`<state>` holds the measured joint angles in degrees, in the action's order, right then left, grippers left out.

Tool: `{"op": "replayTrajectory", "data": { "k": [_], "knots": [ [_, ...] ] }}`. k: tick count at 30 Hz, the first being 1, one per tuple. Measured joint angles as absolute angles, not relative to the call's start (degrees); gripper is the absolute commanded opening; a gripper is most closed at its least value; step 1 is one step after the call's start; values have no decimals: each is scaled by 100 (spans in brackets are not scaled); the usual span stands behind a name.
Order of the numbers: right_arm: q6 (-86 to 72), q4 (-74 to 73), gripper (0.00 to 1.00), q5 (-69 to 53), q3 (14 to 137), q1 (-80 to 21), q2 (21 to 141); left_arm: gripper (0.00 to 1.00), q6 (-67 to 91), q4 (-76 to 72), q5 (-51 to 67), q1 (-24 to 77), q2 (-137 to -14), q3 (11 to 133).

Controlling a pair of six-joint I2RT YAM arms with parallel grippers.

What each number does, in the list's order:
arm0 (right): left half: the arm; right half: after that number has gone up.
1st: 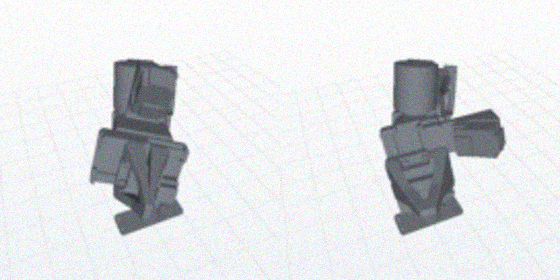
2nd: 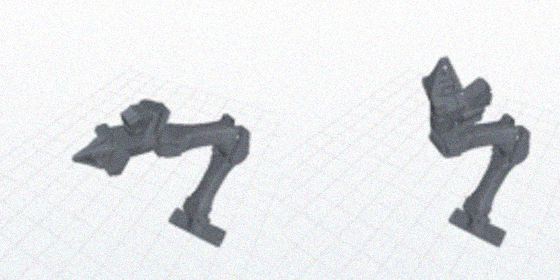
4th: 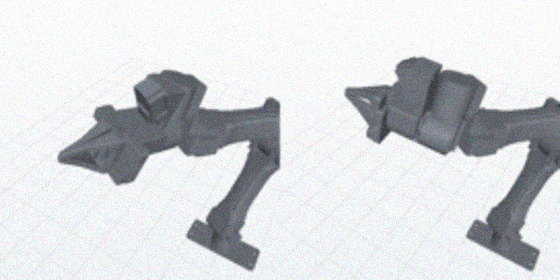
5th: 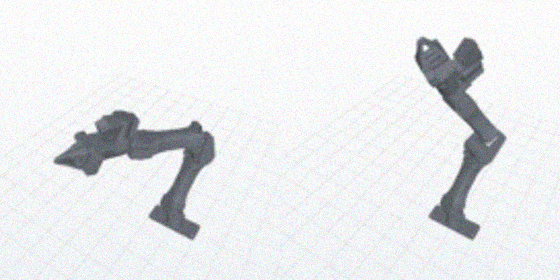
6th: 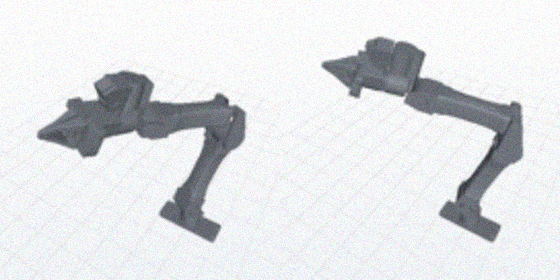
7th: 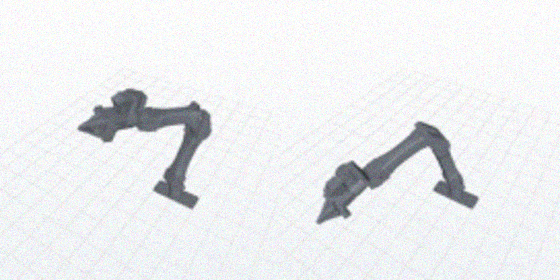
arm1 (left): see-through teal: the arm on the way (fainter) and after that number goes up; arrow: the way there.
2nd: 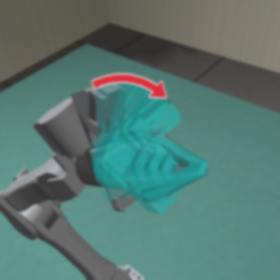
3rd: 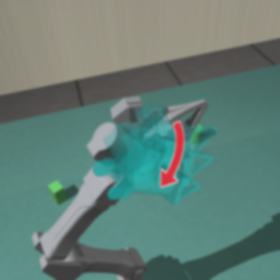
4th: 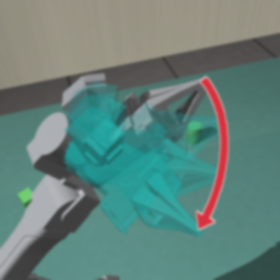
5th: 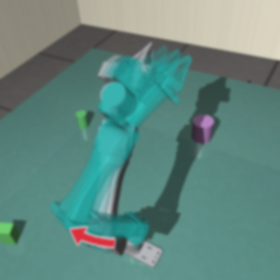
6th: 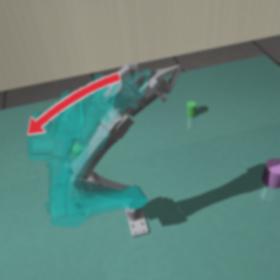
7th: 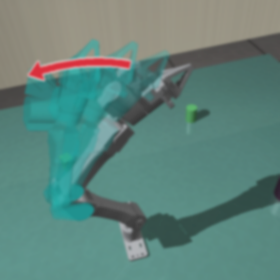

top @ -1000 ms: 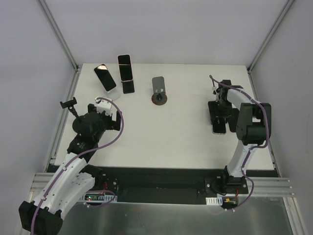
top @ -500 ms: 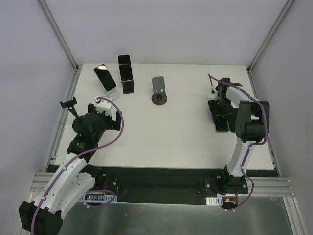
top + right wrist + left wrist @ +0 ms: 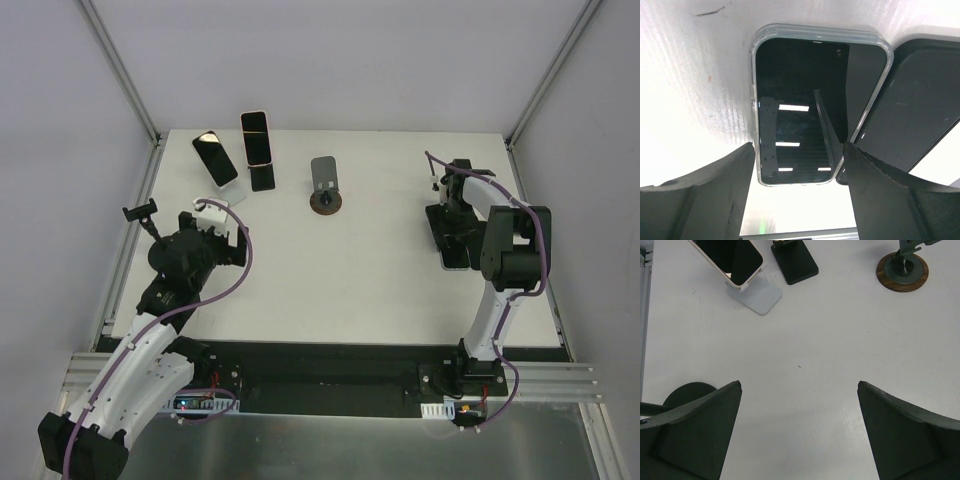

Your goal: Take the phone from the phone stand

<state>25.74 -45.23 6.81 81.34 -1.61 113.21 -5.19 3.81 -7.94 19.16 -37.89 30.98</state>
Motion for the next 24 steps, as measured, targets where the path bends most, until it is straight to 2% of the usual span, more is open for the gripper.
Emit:
{"op": "replayTrajectory", "data": {
  "k": [3,7,10,12,18,24],
  "knots": [
    [2552,-4532,80,685,8136,-198,11268,99,-519,377,-794,1916,-3778,3098],
    [2480,-4569,94,596,8256,-397,10940,99,-517,375,-790,1916,-3780,3098],
    [2346,-4473,100,296,8370,-626,10545,99,-510,375,-757,1916,-3795,3098],
    [2182,-4324,97,-23,8385,-773,10219,99,-482,373,-731,1916,-3826,3098],
    [1544,-3566,96,-867,8261,-1007,9478,99,-163,329,-493,1916,-4128,3105],
    [1013,-2735,96,-1072,7467,-1052,8409,99,615,290,-266,1918,-5201,3645]
  ]
}}
